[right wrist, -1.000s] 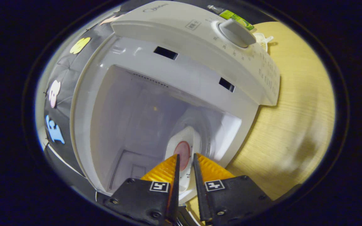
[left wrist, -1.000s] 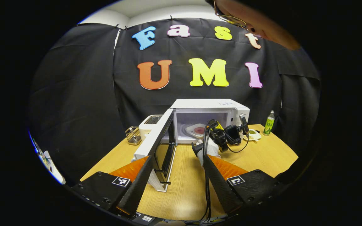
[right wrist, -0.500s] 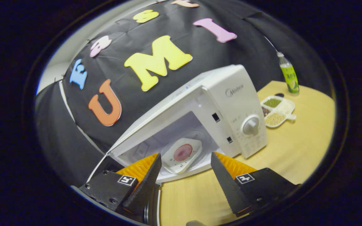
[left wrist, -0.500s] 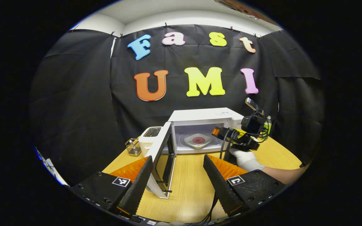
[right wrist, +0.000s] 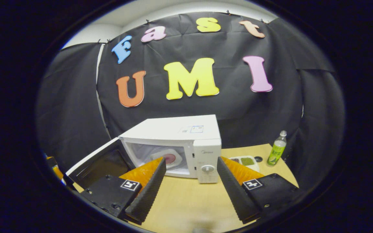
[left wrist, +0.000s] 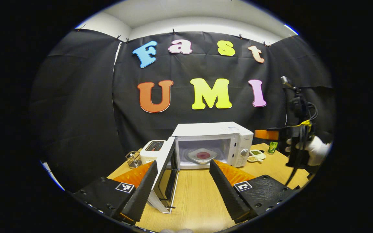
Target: Open the microwave oven with the left hand, put the food in, and close the microwave oven.
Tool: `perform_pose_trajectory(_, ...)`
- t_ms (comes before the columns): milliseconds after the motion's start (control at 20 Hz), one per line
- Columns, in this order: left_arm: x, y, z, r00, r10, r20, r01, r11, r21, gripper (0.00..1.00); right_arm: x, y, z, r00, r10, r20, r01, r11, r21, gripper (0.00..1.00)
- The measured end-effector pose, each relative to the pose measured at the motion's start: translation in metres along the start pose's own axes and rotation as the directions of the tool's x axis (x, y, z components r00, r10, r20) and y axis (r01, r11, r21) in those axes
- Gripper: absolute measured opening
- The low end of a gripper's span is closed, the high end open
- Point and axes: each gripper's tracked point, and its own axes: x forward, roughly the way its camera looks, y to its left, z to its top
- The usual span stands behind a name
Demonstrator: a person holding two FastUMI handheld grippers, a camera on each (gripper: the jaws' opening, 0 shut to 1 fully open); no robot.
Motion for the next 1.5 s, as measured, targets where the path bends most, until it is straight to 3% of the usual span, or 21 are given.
perform_pose_trajectory(50,0.005,0.003,0.002,1.000,0.003,0.010,-0.003,1.000,0.003,0.96,-0.011,-0.010,0.004,1.000,-0.013,-0.001,0.013,1.000,-0.015,0.91)
perform_pose_trajectory(100,0.010,0.008,0.002,1.000,0.007,0.018,-0.007,1.000,0.008,0.89,-0.022,-0.020,0.006,1.000,-0.031,0.000,0.031,0.999,-0.031,0.91)
perform_pose_trajectory(150,0.014,0.012,0.004,1.000,0.011,0.025,-0.012,1.000,0.010,0.96,-0.031,-0.026,0.008,0.999,-0.043,0.000,0.043,0.998,-0.041,0.91)
perform_pose_trajectory(200,0.018,0.016,0.004,0.999,0.016,0.031,-0.017,1.000,0.011,0.89,-0.039,-0.032,0.007,0.999,-0.050,-0.004,0.050,0.998,-0.046,1.00)
perform_pose_trajectory(300,0.026,0.024,0.008,0.998,0.027,0.047,-0.028,1.000,0.014,0.95,-0.056,-0.042,0.003,0.998,-0.067,-0.021,0.066,0.997,-0.050,1.00)
perform_pose_trajectory(350,0.029,0.030,0.008,0.998,0.038,0.052,-0.039,0.999,0.012,0.94,-0.063,-0.046,0.002,0.997,-0.076,-0.025,0.074,0.996,-0.050,0.92)
perform_pose_trajectory(450,0.035,0.038,0.005,0.998,0.046,0.051,-0.047,0.999,0.002,0.82,-0.073,-0.054,0.001,0.996,-0.090,-0.030,0.088,0.995,-0.055,0.92)
perform_pose_trajectory(550,0.037,0.044,0.003,0.998,0.052,0.046,-0.052,0.999,-0.002,0.86,-0.081,-0.061,0.001,0.994,-0.103,-0.032,0.101,0.994,-0.050,1.00)
perform_pose_trajectory(600,0.037,0.046,0.002,0.998,0.050,0.043,-0.050,0.999,-0.005,0.83,-0.083,-0.065,0.002,0.993,-0.110,-0.032,0.109,0.993,-0.046,0.92)
perform_pose_trajectory(650,0.038,0.047,-0.001,0.998,0.042,0.038,-0.042,0.999,-0.011,0.80,-0.085,-0.067,0.002,0.993,-0.111,-0.035,0.110,0.993,-0.038,1.00)
perform_pose_trajectory(750,0.036,0.050,-0.006,0.999,0.041,0.031,-0.041,0.999,-0.024,0.58,-0.087,-0.067,-0.004,0.994,-0.100,-0.055,0.099,0.995,-0.019,0.92)
perform_pose_trajectory(800,0.037,0.055,-0.009,0.999,0.045,0.023,-0.044,0.998,-0.033,0.37,-0.089,-0.068,-0.007,0.993,-0.096,-0.064,0.096,0.995,-0.006,0.92)
perform_pose_trajectory(850,0.034,0.064,-0.012,0.997,0.070,0.021,-0.070,0.997,-0.035,0.28,-0.090,-0.070,-0.007,0.993,-0.099,-0.068,0.100,0.995,0.008,0.92)
perform_pose_trajectory(900,0.034,0.074,-0.015,0.995,0.100,0.019,-0.100,0.995,-0.029,0.06,-0.091,-0.073,-0.008,0.992,-0.103,-0.071,0.104,0.994,0.018,0.92)
perform_pose_trajectory(950,0.033,0.082,-0.018,0.993,0.119,0.017,-0.118,0.993,-0.022,0.02,-0.093,-0.073,-0.010,0.991,-0.106,-0.077,0.108,0.994,0.025,0.92)
perform_pose_trajectory(1150,0.037,0.113,-0.042,0.989,0.146,-0.025,-0.147,0.989,-0.026,0.00,-0.100,-0.078,-0.017,0.988,-0.123,-0.093,0.127,0.991,0.033,0.92)
perform_pose_trajectory(1200,0.040,0.125,-0.051,0.987,0.156,-0.044,-0.158,0.987,-0.033,0.11,-0.104,-0.078,-0.018,0.987,-0.131,-0.094,0.134,0.990,0.033,0.92)
perform_pose_trajectory(1250,0.040,0.135,-0.061,0.984,0.167,-0.060,-0.169,0.985,-0.041,0.00,-0.106,-0.079,-0.017,0.986,-0.138,-0.094,0.141,0.989,0.034,0.91)
perform_pose_trajectory(1350,0.044,0.154,-0.084,0.977,0.190,-0.093,-0.195,0.980,-0.043,0.00,-0.111,-0.079,-0.018,0.984,-0.150,-0.095,0.154,0.988,0.031,1.00)
perform_pose_trajectory(1400,0.046,0.161,-0.096,0.974,0.196,-0.115,-0.202,0.979,-0.035,0.00,-0.113,-0.079,-0.019,0.983,-0.156,-0.096,0.160,0.987,0.030,0.91)
perform_pose_trajectory(1500,0.049,0.169,-0.114,0.972,0.192,-0.134,-0.194,0.981,-0.008,0.00,-0.116,-0.077,-0.020,0.981,-0.167,-0.098,0.171,0.985,0.031,0.92)
